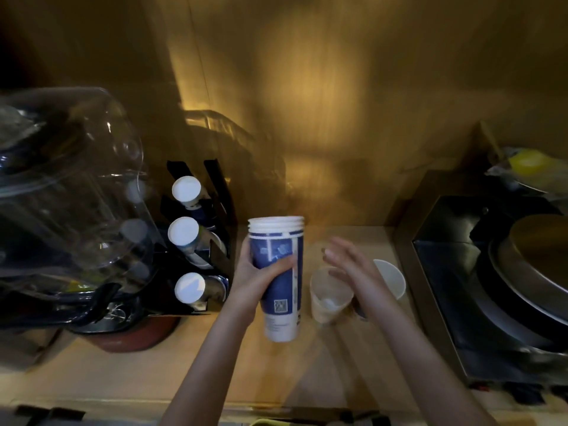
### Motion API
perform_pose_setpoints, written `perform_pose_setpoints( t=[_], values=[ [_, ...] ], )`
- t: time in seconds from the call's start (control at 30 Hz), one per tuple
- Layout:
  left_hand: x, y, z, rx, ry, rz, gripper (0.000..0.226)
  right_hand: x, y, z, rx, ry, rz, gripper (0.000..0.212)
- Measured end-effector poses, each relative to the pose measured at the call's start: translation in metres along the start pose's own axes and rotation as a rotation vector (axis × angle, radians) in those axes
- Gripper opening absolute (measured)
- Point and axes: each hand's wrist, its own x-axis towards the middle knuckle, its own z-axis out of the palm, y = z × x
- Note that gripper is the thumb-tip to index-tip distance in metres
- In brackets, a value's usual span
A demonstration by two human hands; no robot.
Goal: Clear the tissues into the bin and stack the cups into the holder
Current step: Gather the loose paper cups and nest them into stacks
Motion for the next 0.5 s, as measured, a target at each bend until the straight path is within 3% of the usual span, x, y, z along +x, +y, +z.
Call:
perform_pose_setpoints(
  t=[0.1, 0.3, 0.5],
  values=[
    [-0.008, -0.010, 0.000, 0.211, -0.061, 0.036, 0.087, 0.013, -0.021, -0.003, -0.168, -0.106, -0.103, 0.077],
    [-0.020, -0.022, 0.007, 0.583, -0.073, 0.151, 0.102, 0.026, -0.018, 0.002, -0.288, -0.232, -0.055, 0.103],
    [-0.023, -0.027, 0.008, 0.648, -0.113, 0.229, 0.102, 0.027, -0.011, -0.002, -0.342, -0.204, -0.057, 0.099]
  ],
)
